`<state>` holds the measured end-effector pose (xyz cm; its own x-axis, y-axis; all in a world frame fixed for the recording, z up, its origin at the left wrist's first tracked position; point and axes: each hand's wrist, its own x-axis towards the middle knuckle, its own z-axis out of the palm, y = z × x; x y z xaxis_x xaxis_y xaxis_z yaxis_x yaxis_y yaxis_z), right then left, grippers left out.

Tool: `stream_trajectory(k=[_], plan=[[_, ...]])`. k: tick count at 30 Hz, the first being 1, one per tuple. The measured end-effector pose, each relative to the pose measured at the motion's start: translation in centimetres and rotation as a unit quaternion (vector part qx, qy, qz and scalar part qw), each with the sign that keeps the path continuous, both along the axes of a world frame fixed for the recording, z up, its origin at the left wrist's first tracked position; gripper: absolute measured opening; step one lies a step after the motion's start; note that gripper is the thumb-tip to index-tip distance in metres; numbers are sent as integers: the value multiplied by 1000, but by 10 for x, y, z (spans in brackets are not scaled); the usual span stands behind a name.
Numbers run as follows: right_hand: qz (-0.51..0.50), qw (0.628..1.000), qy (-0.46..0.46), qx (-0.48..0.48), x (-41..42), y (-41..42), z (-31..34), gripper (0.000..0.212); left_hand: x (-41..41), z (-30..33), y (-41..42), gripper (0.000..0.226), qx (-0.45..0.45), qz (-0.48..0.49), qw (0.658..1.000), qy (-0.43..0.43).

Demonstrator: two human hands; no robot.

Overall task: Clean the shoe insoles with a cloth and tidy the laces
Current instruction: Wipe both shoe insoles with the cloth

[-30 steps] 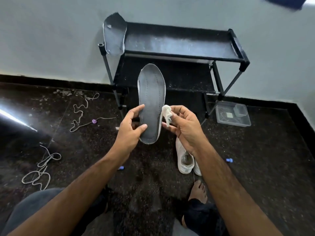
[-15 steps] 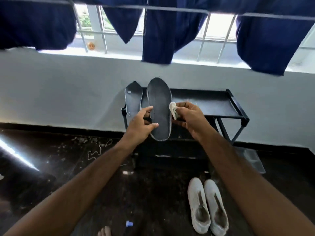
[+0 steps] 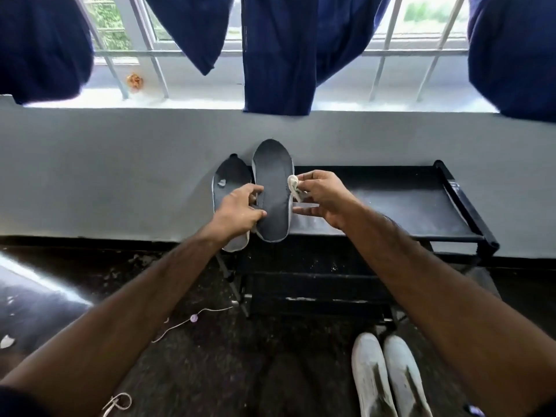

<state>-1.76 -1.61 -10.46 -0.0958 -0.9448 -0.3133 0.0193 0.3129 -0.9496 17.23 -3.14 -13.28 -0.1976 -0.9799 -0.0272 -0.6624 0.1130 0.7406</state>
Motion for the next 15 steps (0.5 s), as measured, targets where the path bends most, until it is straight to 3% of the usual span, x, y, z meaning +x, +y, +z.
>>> stream_trajectory(k=[9,12,15], plan=[[-11,994,17,111,14,-44,-7,21,2,6,-40,54,105,-31,986,-126],[-14,990,35,137,13,-42,-8,22,-2,3,-41,51,100,-41,970,-219],[-19,989,43,138,6,-33,1,30,-4,6,-34,45,69,-21,966,-247]])
